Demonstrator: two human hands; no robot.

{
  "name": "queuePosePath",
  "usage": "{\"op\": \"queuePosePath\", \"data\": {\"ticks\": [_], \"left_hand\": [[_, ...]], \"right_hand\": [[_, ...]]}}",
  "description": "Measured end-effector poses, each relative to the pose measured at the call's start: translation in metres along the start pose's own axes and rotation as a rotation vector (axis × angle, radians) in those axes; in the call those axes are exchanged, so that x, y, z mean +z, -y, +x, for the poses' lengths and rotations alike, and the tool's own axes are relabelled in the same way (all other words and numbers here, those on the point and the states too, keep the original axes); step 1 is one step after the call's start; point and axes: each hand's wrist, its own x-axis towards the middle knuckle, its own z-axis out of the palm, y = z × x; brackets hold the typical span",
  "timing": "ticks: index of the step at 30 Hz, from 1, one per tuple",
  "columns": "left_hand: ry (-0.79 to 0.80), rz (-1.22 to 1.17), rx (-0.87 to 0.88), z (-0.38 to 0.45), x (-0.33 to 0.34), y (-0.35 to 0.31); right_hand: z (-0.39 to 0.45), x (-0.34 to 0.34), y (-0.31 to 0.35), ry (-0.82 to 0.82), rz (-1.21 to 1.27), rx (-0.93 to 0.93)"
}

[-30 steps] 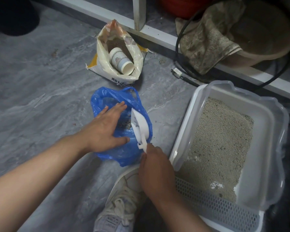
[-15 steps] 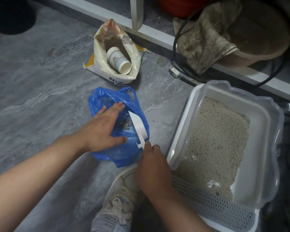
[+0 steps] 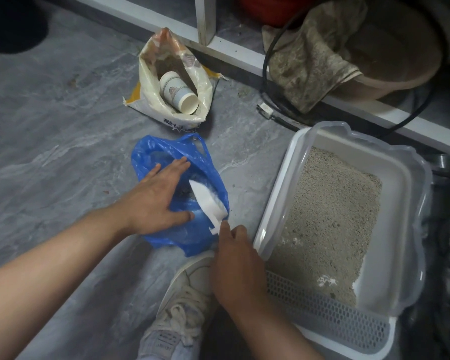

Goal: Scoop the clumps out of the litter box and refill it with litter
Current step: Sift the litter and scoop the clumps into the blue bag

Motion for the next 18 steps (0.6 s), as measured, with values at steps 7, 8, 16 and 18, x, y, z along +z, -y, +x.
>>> {"op": "queuePosePath", "data": {"ticks": [7,8,16,18], "left_hand": [[-0.011,-0.009,-0.006,-0.002,0.002,0.004],[-0.017,-0.014,-0.009,-0.002,0.002,0.004],[-0.003,0.000,-0.012,-0.002,0.001,0.010],[-0.002,0.002,-0.025,-0.003,0.001,0.012]], "right_hand": [[-0.010,0.002,-0.005,-0.060,0.123,-0.002],[-0.011,0.001,-0.004,-0.114,0.175,-0.014],[-0.023,0.017,-0.009,-0.198,0.356,0.183],[-0.027,0.023,-0.012,-0.173,0.353,0.210]]}}
